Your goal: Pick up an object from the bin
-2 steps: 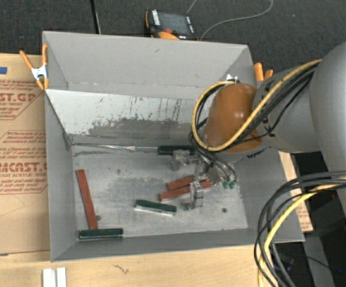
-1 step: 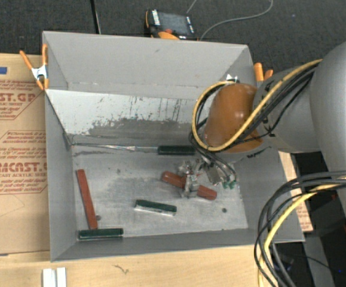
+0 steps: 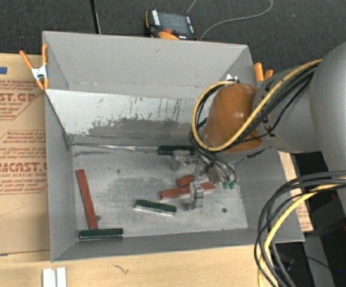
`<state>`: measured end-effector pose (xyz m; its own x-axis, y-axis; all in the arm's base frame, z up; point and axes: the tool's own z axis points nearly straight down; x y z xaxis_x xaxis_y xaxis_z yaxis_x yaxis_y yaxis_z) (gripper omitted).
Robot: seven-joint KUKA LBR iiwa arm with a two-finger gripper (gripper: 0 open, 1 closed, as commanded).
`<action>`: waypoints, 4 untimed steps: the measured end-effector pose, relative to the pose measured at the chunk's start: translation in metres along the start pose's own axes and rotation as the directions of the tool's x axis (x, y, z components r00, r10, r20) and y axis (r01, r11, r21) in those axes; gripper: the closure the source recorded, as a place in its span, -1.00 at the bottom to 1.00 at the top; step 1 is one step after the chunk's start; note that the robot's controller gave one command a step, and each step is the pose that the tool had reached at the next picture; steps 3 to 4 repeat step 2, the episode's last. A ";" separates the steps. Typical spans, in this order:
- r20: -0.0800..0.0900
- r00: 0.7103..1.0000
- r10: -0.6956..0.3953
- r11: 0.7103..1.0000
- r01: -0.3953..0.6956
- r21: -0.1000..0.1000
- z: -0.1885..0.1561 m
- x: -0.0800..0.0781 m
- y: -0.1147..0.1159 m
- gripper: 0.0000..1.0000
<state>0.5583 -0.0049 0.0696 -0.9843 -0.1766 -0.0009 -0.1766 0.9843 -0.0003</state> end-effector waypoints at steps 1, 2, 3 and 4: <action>-0.001 1.000 0.000 1.000 0.000 0.000 0.000 0.000 0.000 1.00; 0.007 0.946 -0.323 0.946 0.323 0.004 -0.171 0.012 -0.019 1.00; 0.007 0.946 -0.323 0.946 0.323 0.004 -0.171 0.012 -0.019 1.00; 0.007 0.946 -0.323 0.946 0.323 0.004 -0.171 0.012 -0.019 1.00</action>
Offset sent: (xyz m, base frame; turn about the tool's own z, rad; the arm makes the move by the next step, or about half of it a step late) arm 0.0000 0.0000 0.0000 0.0000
